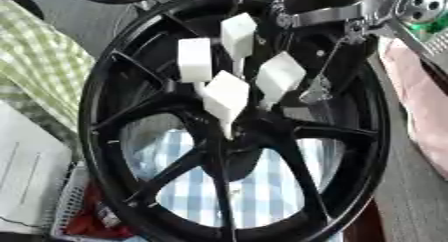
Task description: Pull the pin out of the wheel hub.
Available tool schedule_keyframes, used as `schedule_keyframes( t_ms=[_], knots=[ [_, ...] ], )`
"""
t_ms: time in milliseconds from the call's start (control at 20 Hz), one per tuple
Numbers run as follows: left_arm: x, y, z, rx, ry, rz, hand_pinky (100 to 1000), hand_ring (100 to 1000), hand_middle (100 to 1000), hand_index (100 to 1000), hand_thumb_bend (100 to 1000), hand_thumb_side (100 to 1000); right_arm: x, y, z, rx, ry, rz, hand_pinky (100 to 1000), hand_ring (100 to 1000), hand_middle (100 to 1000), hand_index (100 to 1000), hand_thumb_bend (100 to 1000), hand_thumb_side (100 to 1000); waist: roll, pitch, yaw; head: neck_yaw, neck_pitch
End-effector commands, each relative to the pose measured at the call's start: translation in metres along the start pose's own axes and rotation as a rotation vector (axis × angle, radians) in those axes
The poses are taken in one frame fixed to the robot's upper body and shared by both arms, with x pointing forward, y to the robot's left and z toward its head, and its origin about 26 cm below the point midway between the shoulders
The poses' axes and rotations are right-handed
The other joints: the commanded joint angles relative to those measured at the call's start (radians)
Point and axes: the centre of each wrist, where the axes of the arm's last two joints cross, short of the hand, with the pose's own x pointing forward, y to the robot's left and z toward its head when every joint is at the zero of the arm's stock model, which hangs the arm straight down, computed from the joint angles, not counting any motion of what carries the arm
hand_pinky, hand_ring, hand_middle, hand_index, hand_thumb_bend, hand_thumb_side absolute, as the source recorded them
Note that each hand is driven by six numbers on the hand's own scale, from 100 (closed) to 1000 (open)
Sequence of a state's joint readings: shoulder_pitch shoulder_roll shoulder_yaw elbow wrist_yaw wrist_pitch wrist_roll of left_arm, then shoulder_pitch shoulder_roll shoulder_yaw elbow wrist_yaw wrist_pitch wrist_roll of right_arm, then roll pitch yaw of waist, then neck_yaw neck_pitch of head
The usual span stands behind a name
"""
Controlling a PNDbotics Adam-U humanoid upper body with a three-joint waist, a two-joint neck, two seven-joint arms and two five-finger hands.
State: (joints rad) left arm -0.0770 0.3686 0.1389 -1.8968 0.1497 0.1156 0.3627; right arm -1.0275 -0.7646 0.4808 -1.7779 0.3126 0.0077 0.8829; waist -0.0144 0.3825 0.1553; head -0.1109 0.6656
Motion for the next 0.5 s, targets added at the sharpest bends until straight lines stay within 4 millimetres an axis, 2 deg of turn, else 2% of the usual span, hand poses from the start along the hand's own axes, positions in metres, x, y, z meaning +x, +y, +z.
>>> schedule_keyframes(
  t_ms=[50,500],
  knots=[
    [0.005,0.003,-0.003,-0.004,-0.019,-0.007,742,579,671,705,461,682,0.001,-0.01,0.012,-0.036,0.025,0.013,720,572,362,480,407,117,0.015,-0.012,0.001,-0.002,-0.012],
    [0.005,0.002,-0.003,-0.005,-0.02,-0.009,742,579,672,705,461,684,0.001,-0.021,0.024,-0.099,0.068,-0.004,706,544,343,460,422,221,0.017,-0.03,0.0,-0.007,-0.004]
  ],
)
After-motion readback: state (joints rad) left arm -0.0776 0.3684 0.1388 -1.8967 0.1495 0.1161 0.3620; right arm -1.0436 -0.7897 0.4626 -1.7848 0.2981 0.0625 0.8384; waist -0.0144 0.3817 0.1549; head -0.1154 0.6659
